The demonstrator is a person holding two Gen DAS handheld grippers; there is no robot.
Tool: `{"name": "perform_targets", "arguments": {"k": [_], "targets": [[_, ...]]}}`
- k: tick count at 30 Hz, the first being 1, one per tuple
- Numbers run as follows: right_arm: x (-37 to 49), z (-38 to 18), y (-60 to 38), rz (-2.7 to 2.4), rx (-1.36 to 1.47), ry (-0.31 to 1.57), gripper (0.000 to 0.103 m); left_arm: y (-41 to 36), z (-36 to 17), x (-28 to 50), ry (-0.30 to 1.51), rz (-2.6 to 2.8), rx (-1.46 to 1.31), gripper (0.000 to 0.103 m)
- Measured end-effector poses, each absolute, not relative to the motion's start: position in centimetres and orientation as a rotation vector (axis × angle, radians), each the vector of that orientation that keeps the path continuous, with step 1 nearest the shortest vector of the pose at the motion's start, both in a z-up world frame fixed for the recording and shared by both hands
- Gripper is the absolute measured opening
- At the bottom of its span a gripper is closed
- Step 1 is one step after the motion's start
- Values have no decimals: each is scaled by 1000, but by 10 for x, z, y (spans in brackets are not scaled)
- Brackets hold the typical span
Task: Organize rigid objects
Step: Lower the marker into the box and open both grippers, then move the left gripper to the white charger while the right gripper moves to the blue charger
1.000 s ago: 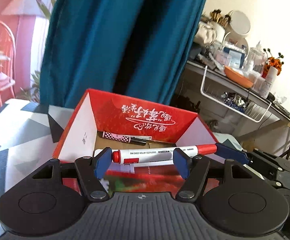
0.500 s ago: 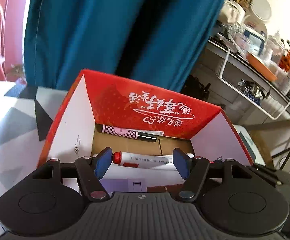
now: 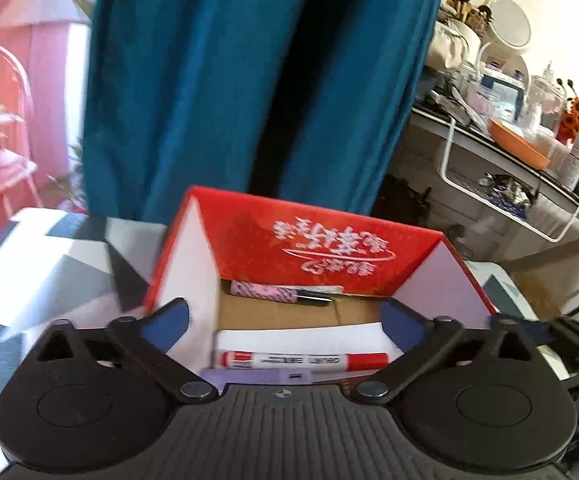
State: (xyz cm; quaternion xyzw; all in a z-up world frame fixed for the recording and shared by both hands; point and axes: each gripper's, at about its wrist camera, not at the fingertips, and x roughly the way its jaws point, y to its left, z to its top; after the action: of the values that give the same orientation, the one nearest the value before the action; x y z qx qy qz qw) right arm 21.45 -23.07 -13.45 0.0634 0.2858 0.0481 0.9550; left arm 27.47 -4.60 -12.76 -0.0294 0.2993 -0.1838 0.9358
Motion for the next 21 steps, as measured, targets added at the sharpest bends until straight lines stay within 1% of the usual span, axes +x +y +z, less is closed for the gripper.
{"name": "perform_targets", "arguments": {"k": [3, 13, 18, 21], "targets": [[198, -124, -233, 90, 145, 541, 102, -40, -118, 260, 604, -342, -48, 103], [154, -96, -236, 68, 166, 450, 103, -29, -100, 210, 608, -251, -26, 103], [130, -85, -232, 79, 168, 430, 103, -28, -97, 184, 624, -229, -19, 103], [114, -79, -230, 76, 163, 422, 103, -25, -93, 167, 601, -204, 2, 103]]}}
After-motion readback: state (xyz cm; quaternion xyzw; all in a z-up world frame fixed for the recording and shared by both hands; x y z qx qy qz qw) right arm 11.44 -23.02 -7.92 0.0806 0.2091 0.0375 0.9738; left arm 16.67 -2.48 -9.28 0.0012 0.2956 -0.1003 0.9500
